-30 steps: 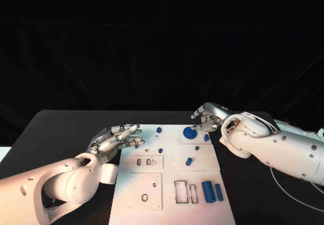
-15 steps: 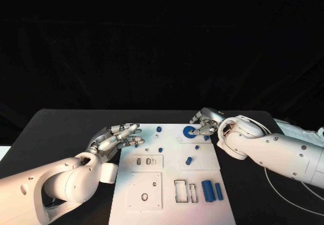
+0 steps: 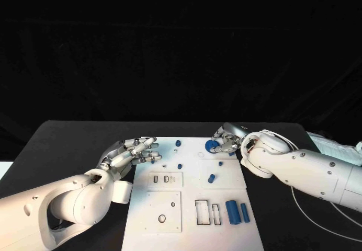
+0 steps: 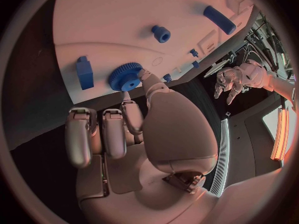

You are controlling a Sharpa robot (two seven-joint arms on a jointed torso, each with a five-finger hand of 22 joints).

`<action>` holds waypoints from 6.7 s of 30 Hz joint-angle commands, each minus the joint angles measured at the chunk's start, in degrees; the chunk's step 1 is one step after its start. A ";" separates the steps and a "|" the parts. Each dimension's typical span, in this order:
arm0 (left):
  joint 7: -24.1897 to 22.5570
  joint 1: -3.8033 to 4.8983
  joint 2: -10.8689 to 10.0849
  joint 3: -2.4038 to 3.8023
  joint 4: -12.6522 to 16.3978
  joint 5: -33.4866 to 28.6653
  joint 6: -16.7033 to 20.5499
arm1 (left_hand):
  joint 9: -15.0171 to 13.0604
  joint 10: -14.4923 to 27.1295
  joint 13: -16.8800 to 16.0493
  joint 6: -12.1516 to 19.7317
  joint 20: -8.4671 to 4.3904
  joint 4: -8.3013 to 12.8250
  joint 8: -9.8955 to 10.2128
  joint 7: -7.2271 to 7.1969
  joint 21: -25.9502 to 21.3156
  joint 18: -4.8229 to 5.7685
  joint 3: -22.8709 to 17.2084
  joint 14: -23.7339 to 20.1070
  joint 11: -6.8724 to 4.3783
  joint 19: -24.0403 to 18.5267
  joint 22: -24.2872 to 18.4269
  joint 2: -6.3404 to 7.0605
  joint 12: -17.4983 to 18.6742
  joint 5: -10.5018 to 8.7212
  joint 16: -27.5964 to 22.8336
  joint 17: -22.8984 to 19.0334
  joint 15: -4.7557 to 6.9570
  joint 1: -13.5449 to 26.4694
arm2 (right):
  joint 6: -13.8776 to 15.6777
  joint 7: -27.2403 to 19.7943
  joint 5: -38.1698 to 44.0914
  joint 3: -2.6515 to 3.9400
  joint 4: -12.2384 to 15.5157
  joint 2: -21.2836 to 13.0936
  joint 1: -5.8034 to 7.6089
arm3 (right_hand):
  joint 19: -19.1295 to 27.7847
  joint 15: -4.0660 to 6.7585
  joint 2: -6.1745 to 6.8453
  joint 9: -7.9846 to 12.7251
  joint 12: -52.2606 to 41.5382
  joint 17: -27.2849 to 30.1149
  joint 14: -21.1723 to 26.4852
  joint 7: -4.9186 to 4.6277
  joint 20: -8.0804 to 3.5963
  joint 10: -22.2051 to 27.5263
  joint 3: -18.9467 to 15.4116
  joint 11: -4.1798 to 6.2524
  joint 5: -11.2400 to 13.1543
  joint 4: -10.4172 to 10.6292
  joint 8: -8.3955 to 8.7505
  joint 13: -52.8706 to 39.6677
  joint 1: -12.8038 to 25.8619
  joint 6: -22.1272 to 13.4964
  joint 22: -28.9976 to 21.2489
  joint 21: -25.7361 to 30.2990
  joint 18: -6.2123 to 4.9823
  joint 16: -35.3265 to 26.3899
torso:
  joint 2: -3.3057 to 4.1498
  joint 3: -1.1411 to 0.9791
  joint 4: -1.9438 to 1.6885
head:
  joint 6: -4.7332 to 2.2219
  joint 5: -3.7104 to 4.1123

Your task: Assemble the parts on the task board

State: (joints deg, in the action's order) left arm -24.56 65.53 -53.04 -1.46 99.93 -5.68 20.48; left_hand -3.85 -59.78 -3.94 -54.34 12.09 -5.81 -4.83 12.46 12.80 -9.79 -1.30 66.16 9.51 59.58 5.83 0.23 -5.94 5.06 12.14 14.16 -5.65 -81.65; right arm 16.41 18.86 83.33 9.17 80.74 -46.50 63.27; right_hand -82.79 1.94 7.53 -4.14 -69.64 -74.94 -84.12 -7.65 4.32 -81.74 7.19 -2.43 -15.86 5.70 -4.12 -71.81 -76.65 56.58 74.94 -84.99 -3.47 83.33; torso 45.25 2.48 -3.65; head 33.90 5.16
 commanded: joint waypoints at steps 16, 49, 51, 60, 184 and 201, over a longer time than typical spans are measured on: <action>0.05 0.06 0.04 0.05 0.04 -0.13 -1.29 | -0.02 0.25 0.06 -0.01 0.08 0.40 0.37 -0.16 -0.38 -0.62 -0.12 0.01 -0.28 0.51 -0.07 -0.69 0.04 0.05 -0.40 0.10 -0.34 0.14 | -0.26 1.70 2.89 0.00 0.29 0.04 -0.21 | -0.12 0.13 -2.90 -0.56 -0.48 -2.02 -3.40 0.62 0.03 -0.14 2.66 0.50 2.65 -0.03 -1.90 -1.29 -2.41 4.05 3.09 -0.55 0.81 0.35 | 0.00 -0.04 0.00 | 0.44 0.04; 0.69 0.06 -0.14 0.04 0.20 -0.20 -1.42 | 0.01 0.46 0.12 0.08 0.07 0.41 0.54 -0.03 -0.64 -0.62 -0.38 0.02 -0.22 0.65 -0.20 -1.36 0.10 0.02 -0.69 0.48 -0.35 0.43 | 5.68 6.73 17.56 0.45 10.25 4.36 -1.60 | -0.96 1.16 -3.00 -1.22 -0.17 -2.93 -3.55 1.95 -1.01 -0.98 7.47 1.67 3.61 0.28 -2.76 -2.27 -1.17 7.47 4.59 -1.14 1.13 0.59 | 0.01 0.09 -0.12 | 0.57 -0.12; 0.70 0.06 -0.13 0.04 0.20 -0.21 -1.42 | 0.01 0.46 0.12 0.08 0.07 0.41 0.54 -0.03 -0.64 -0.62 -0.38 0.02 -0.22 0.65 -0.20 -1.36 0.10 0.02 -0.69 0.48 -0.35 0.43 | 5.31 6.76 17.63 0.23 9.68 5.35 -1.57 | -0.94 1.16 -2.99 -1.22 -0.21 -2.94 -3.55 1.95 -1.01 -1.00 7.49 1.66 3.59 0.29 -2.74 -2.30 -1.15 7.46 4.57 -1.13 1.13 0.59 | 0.05 0.00 -0.18 | 0.62 -0.33; 0.69 0.06 -0.07 0.04 0.11 -0.23 -1.42 | 0.01 0.46 0.12 0.08 0.07 0.41 0.54 -0.03 -0.64 -0.62 -0.38 0.02 -0.22 0.65 -0.20 -1.36 0.10 0.02 -0.69 0.48 -0.35 0.43 | 3.56 6.80 16.93 -0.88 6.85 9.21 -1.53 | -0.90 1.12 -2.75 -1.16 -0.02 -2.70 -3.50 1.83 -1.00 -0.97 7.68 1.58 3.48 0.49 -2.50 -2.28 -0.72 7.21 4.51 -1.10 1.12 0.44 | 0.06 -0.01 -0.07 | 0.82 -0.76; 1.25 -0.15 0.37 -0.04 -1.84 -0.23 -2.00 | -0.01 0.65 0.14 0.15 0.03 1.51 0.70 -0.16 -1.04 -0.62 -0.96 0.07 -0.27 0.93 -0.40 -1.68 0.09 0.04 -1.16 1.08 -0.31 -0.35 | 1.04 -26.31 -17.15 0.64 -4.06 -8.24 -4.83 | -2.84 -1.35 -1.07 0.11 -19.16 -12.49 -5.36 -0.94 1.33 -7.77 0.62 -1.12 1.79 -2.02 0.34 -17.45 -4.62 1.15 8.26 -2.47 1.88 5.33 | -0.22 -1.05 1.42 | 1.35 -0.05; 1.32 -0.15 0.37 -0.04 -1.85 -0.23 -2.00 | 0.00 0.66 0.14 0.16 0.02 1.52 0.71 -0.16 -1.06 -0.62 -0.96 0.07 -0.27 0.95 -0.41 -1.68 0.08 0.03 -1.20 1.12 -0.30 -0.29 | -0.03 -26.31 -16.40 0.64 -4.89 -7.01 -5.11 | -3.85 -1.40 -1.66 0.03 -20.36 -13.24 -5.51 -0.93 1.40 -8.26 1.22 -1.14 2.33 -2.81 0.18 -18.19 -4.64 1.78 9.79 -3.07 2.23 5.74 | -0.25 -1.03 1.51 | 1.63 -0.20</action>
State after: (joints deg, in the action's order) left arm -22.96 65.37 -52.77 -1.53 98.02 -5.86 19.70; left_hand -3.85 -59.57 -3.88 -54.34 12.09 -4.64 -4.27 12.46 11.86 -9.79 -2.15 66.16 9.30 59.99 5.49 -1.28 -5.94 5.06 11.31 15.23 -5.65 -81.79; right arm 17.53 -7.16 66.03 9.79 75.90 -53.62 58.24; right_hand -84.01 0.91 6.34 -4.07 -89.66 -74.92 -83.92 -8.57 5.15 -83.94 8.48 -3.19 -13.86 3.14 -3.96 -74.93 -81.28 58.16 74.93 -87.88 -2.14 88.77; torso 45.01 1.45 -2.16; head 35.48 5.00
